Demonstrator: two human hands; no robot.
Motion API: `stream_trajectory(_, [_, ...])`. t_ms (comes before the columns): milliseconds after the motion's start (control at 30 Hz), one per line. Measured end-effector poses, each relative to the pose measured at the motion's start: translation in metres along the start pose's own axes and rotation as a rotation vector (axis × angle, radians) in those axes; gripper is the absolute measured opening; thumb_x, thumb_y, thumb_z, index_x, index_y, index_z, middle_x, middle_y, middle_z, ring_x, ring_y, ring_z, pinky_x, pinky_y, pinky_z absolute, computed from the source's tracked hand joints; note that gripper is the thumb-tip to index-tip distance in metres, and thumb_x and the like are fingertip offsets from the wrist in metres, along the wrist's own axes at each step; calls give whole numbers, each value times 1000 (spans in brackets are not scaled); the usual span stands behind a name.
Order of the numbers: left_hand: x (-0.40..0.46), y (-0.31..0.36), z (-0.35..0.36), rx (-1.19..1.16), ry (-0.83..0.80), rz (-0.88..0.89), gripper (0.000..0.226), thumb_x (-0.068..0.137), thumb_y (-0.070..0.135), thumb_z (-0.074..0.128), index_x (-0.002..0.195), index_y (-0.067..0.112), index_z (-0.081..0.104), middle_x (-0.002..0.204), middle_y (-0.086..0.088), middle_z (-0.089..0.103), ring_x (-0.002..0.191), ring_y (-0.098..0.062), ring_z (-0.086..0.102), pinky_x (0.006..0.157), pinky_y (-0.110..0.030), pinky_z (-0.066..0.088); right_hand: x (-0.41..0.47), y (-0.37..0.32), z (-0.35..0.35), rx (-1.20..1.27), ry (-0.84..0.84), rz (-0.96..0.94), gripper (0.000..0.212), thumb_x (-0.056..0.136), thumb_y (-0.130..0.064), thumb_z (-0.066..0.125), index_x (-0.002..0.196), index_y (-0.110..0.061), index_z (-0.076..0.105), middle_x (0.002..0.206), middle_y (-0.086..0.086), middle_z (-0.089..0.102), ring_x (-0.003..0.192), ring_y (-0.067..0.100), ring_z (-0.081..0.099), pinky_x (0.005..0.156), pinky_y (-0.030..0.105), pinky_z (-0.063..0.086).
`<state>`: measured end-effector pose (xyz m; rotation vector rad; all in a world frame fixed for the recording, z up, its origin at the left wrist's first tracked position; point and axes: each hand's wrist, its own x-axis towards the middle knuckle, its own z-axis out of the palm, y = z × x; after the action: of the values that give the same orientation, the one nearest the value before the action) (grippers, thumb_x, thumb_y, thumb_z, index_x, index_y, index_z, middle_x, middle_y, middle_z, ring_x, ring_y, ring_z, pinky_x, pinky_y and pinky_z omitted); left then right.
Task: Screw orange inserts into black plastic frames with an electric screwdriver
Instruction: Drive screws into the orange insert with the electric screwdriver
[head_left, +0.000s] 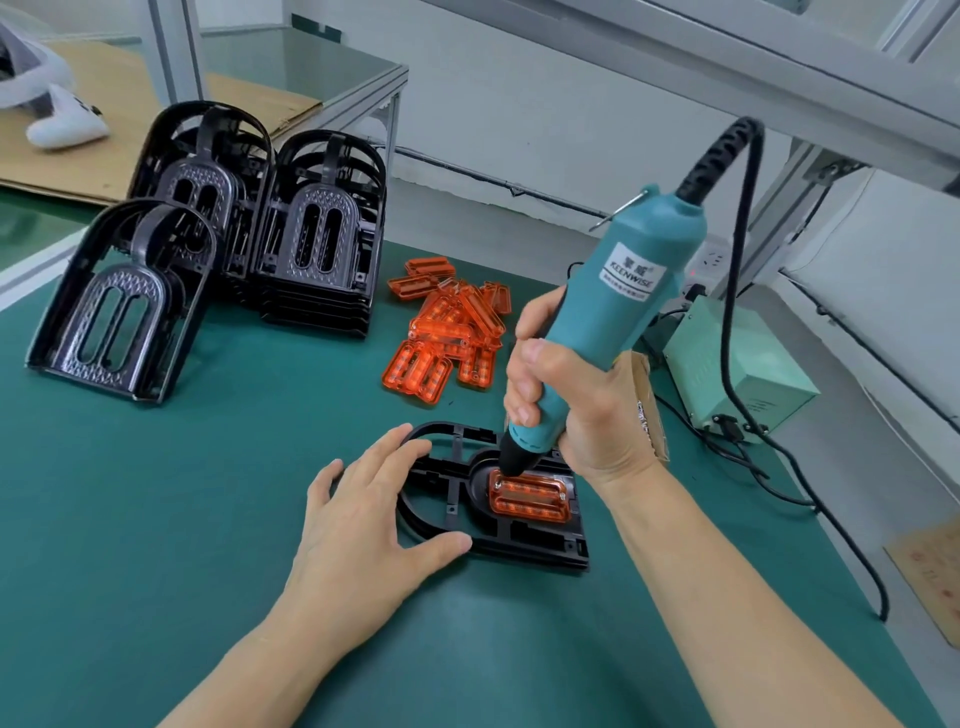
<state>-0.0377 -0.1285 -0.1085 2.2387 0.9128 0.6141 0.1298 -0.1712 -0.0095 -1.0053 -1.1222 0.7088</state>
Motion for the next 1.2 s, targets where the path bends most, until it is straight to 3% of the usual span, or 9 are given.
stream_trajectory(233, [1, 2, -1, -23, -5, 7, 80, 70, 58, 69, 139, 37, 35, 140, 36, 12, 109, 31, 6, 115, -24, -4, 0, 1, 1, -54, -94, 8, 15, 72, -16, 59, 65, -12, 47, 48, 8, 39, 36, 19, 35, 46, 25, 38])
stream_trajectory(400, [0, 3, -3, -23, -2, 2, 79, 70, 57, 71, 138, 36, 37, 139, 37, 14, 114, 26, 13, 116, -25, -3, 3, 2, 3, -64, -223, 41, 5, 72, -15, 57, 69, -12, 55, 44, 1, 45, 35, 15, 38, 47, 24, 42])
stream_trajectory(533, [1, 4, -4, -16, -3, 1, 77, 72, 54, 71, 138, 36, 37, 139, 36, 15, 117, 22, 17, 116, -25, -3, 2, 1, -6, 26, -138, 40, 6, 69, -15, 61, 75, -16, 59, 46, 0, 46, 36, 14, 40, 47, 23, 43])
stream_trajectory(667, [-1, 9, -4, -26, -38, 19, 71, 75, 55, 68, 136, 37, 37, 141, 36, 17, 115, 26, 19, 117, -28, -3, -7, -1, -25, 160, 67, 39, 8, 67, -15, 62, 74, -17, 60, 49, -1, 45, 38, 14, 39, 48, 22, 41])
stream_trajectory(800, [0, 10, -3, 20, -36, 38, 69, 74, 51, 71, 134, 32, 42, 145, 28, 24, 126, 12, 28, 118, -29, -1, -14, -4, -27, 100, -24, 25, 9, 68, -12, 62, 75, -18, 60, 51, -1, 46, 40, 15, 42, 51, 25, 43])
stream_trajectory(867, [1, 12, -4, 15, -24, 71, 68, 73, 46, 75, 131, 27, 47, 140, 25, 30, 118, 16, 26, 118, -29, 2, -14, -7, -24, 93, -48, 5, 10, 67, -11, 62, 75, -17, 61, 50, 0, 45, 39, 15, 41, 50, 24, 43])
stream_trajectory(1033, [8, 15, -10, 130, -65, 123, 71, 69, 55, 74, 130, 26, 49, 139, 20, 32, 120, 4, 36, 117, -29, -5, -17, -8, -23, 134, 114, 46, 10, 63, -10, 61, 67, -20, 60, 47, 0, 42, 38, 15, 37, 47, 24, 38])
stream_trajectory(1100, [15, 21, -10, 240, -76, 169, 84, 63, 68, 67, 134, 28, 44, 148, 16, 24, 136, -4, 26, 115, -34, -11, -17, -8, -22, 113, 137, 41, 18, 67, -2, 58, 68, -19, 59, 47, 1, 42, 38, 15, 37, 47, 24, 38])
stream_trajectory(1200, [25, 42, 1, 338, -145, 256, 110, 57, 85, 46, 148, 32, 17, 158, 13, 2, 145, -7, -4, 113, -39, -18, -16, -7, -17, 90, 158, 4, 19, 72, 3, 52, 70, -15, 57, 47, 4, 42, 38, 18, 37, 47, 24, 39])
